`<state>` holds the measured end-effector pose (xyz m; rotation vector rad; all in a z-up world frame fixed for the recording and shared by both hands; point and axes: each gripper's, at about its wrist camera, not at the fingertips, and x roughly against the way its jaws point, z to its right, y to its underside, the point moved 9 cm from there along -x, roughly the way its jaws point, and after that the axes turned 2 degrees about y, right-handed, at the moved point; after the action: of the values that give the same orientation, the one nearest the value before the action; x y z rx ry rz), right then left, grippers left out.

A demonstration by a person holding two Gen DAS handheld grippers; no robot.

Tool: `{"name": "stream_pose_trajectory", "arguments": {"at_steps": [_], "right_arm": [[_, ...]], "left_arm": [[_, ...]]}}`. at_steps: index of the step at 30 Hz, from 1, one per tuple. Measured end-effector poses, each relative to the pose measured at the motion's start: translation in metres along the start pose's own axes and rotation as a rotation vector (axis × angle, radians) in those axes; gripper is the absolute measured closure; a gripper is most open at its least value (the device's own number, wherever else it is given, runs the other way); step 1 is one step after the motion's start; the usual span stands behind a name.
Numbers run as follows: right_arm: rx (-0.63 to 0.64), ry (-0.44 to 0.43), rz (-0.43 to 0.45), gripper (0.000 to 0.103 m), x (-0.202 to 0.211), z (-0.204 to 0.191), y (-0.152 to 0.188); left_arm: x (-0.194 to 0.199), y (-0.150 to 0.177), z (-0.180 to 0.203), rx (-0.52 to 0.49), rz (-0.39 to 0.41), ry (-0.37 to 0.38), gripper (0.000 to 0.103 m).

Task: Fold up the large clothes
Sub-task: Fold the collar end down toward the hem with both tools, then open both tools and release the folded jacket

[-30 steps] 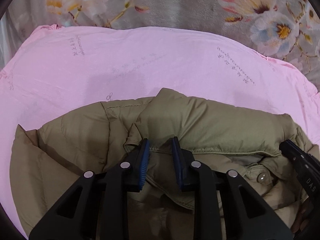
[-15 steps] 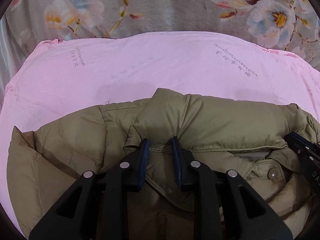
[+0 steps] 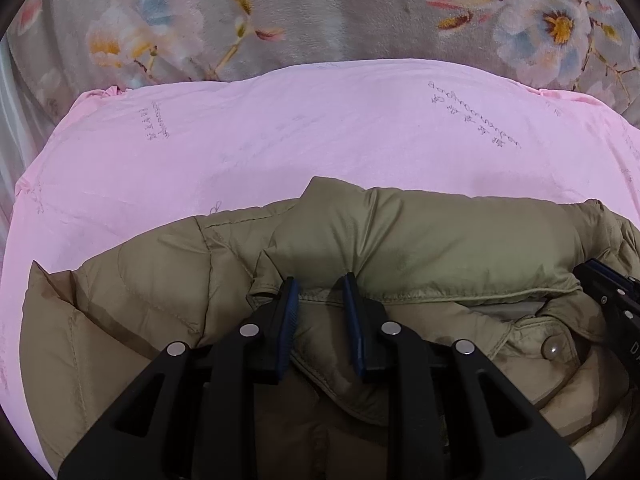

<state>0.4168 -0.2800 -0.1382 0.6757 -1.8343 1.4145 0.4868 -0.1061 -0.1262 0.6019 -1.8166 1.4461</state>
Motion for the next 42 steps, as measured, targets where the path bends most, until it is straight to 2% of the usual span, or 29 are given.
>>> {"name": "stream_pose_trajectory", "arguments": {"at_steps": [7,12,14,16,18,20,21,22,24,27,28,29,32,36,39,42], "right_arm": [[0.0,0.001,0.0,0.091,0.0,-0.001,0.0],[-0.014,-0.032,-0.005,0.091,0.0,0.0,0.0],[-0.044,-0.09,0.0,0.087,0.0,0.003,-0.001],[-0.117,-0.212,0.005,0.083,0.001,0.008,-0.003],[-0.18,-0.249,0.029,0.085,0.007,0.016,-0.004],[-0.192,-0.181,0.071,0.084,0.023,0.023,-0.001],[-0.183,-0.137,0.076,0.082,0.034,0.026,0.003],[-0.171,-0.125,0.077,0.079,0.052,0.025,0.012],[-0.147,-0.152,0.088,0.072,0.095,0.025,0.035],[-0.115,-0.149,0.109,0.052,0.164,0.04,0.081],[-0.114,-0.139,0.111,0.044,0.182,0.048,0.095],[-0.117,-0.134,0.108,0.04,0.206,0.06,0.116],[-0.161,-0.13,0.077,0.037,0.257,0.093,0.171],[-0.237,-0.114,0.003,0.036,0.309,0.131,0.255],[-0.294,-0.151,-0.041,0.036,0.329,0.14,0.304],[-0.352,-0.232,-0.065,0.036,0.344,0.137,0.341]], "left_arm": [[0.0,0.0,0.002,-0.02,-0.001,-0.025,0.081],[0.0,-0.001,0.002,-0.018,0.001,-0.023,0.081],[0.0,-0.001,0.001,-0.014,0.004,-0.019,0.081],[0.001,-0.001,0.001,-0.007,0.005,-0.012,0.081],[0.004,-0.002,-0.002,0.014,0.014,0.012,0.08],[0.012,0.001,-0.011,0.076,0.022,0.065,0.078],[0.02,0.005,-0.018,0.1,0.023,0.071,0.07],[0.035,0.011,-0.028,0.121,0.032,0.059,0.053],[0.075,0.023,-0.044,0.131,0.094,0.084,0.037],[0.135,0.061,-0.07,0.106,0.118,0.119,0.024],[0.153,0.078,-0.08,0.101,0.108,0.131,0.022],[0.165,0.091,-0.088,0.098,0.098,0.136,0.021],[0.206,0.147,-0.123,0.103,0.057,0.132,0.021],[0.247,0.229,-0.163,0.231,-0.011,0.196,0.02],[0.263,0.276,-0.179,0.328,-0.056,0.24,0.02],[0.276,0.311,-0.182,0.391,-0.09,0.273,0.02]]}}
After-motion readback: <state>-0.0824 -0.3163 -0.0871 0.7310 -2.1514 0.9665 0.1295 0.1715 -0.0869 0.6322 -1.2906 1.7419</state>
